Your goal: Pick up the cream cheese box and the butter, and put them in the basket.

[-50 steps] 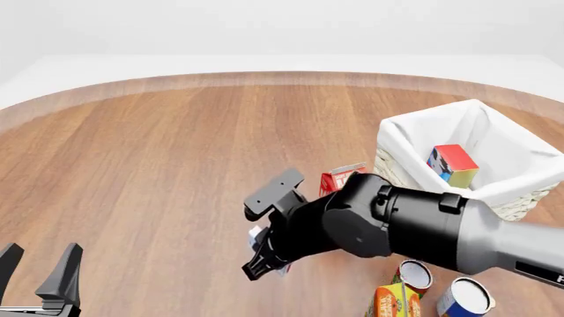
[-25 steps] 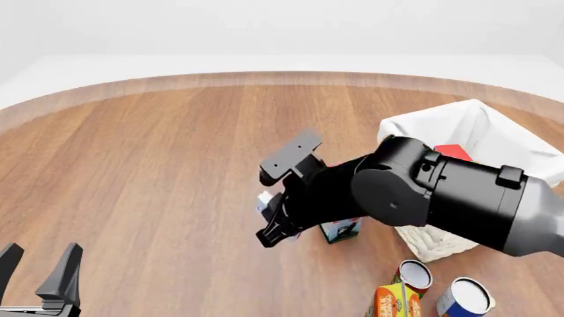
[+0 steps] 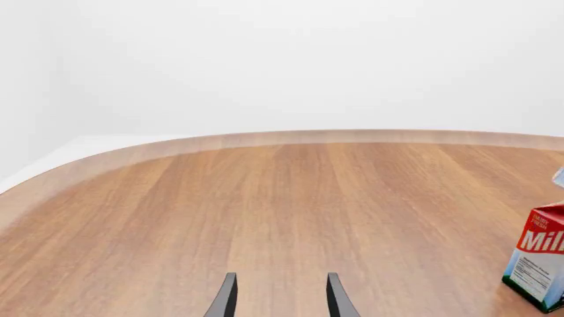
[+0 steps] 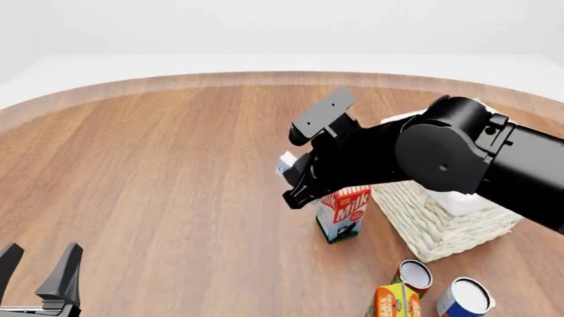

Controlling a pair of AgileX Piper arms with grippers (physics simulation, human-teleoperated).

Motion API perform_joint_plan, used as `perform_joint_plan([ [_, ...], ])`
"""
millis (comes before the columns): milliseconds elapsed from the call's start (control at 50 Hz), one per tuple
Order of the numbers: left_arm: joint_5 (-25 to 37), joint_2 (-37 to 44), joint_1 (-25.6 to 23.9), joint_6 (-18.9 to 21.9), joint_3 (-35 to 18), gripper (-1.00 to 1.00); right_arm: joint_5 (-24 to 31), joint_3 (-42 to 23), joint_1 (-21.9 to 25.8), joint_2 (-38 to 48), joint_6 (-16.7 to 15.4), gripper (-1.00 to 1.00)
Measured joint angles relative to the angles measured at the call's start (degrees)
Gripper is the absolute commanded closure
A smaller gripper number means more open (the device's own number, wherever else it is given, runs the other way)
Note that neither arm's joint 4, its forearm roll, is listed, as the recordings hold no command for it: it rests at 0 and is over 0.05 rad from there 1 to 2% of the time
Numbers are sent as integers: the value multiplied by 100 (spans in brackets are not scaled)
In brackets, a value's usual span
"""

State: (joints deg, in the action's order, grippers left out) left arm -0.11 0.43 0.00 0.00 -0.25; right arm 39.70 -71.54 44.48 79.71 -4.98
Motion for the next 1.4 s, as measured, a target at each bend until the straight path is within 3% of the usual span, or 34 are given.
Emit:
perform_joint_plan([
  [360, 0, 0, 0, 0, 0, -100, 76, -77, -627, -405, -322, 100],
  [1400, 0, 0, 0, 0, 0, -100, 382, -3, -2373, -1511, -471, 100],
])
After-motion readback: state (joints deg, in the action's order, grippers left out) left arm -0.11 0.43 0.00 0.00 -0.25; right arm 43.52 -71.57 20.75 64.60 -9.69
